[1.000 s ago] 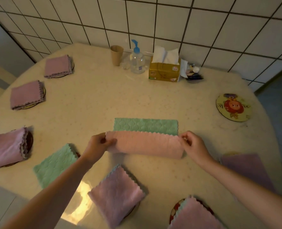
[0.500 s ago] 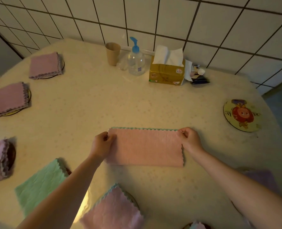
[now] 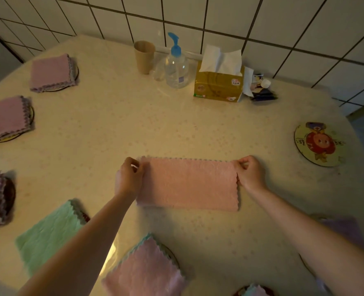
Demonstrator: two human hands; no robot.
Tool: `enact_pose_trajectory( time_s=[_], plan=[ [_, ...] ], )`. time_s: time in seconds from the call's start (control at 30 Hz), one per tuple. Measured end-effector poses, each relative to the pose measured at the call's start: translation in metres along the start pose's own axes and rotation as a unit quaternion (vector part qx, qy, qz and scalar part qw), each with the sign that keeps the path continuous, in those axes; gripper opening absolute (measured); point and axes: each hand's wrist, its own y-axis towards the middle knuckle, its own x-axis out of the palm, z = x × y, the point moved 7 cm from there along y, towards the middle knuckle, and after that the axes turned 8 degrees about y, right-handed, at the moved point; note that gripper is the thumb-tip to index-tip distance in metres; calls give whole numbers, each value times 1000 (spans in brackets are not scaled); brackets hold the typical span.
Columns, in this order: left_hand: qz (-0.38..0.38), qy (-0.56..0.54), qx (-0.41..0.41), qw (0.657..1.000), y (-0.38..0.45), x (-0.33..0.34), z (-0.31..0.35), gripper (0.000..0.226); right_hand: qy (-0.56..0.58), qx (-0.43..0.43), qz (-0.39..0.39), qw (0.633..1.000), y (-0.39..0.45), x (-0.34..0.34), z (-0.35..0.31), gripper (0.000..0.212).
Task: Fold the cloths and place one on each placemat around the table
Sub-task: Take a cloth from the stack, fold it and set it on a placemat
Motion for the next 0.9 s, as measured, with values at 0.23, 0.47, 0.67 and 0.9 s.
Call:
enact_pose_trajectory(
  time_s=[0.23, 0.47, 0.67, 0.9],
  plan=[
    [-8, 161, 485, 859, -108, 19, 41, 30, -191, -361, -105, 907, -95, 4, -38, 26],
    [-155, 303, 484, 806, -136, 68, 4, 56, -360, -472, -241, 768, -161, 46, 0, 82],
    [-117, 340, 491, 793, -115, 43, -19, 50, -424, -444, -240, 752, -148, 19, 13, 104],
    [-7, 329, 507, 796, -94, 6, -6, 38, -421, -451, -234, 751, -142, 22, -4, 85]
  ],
)
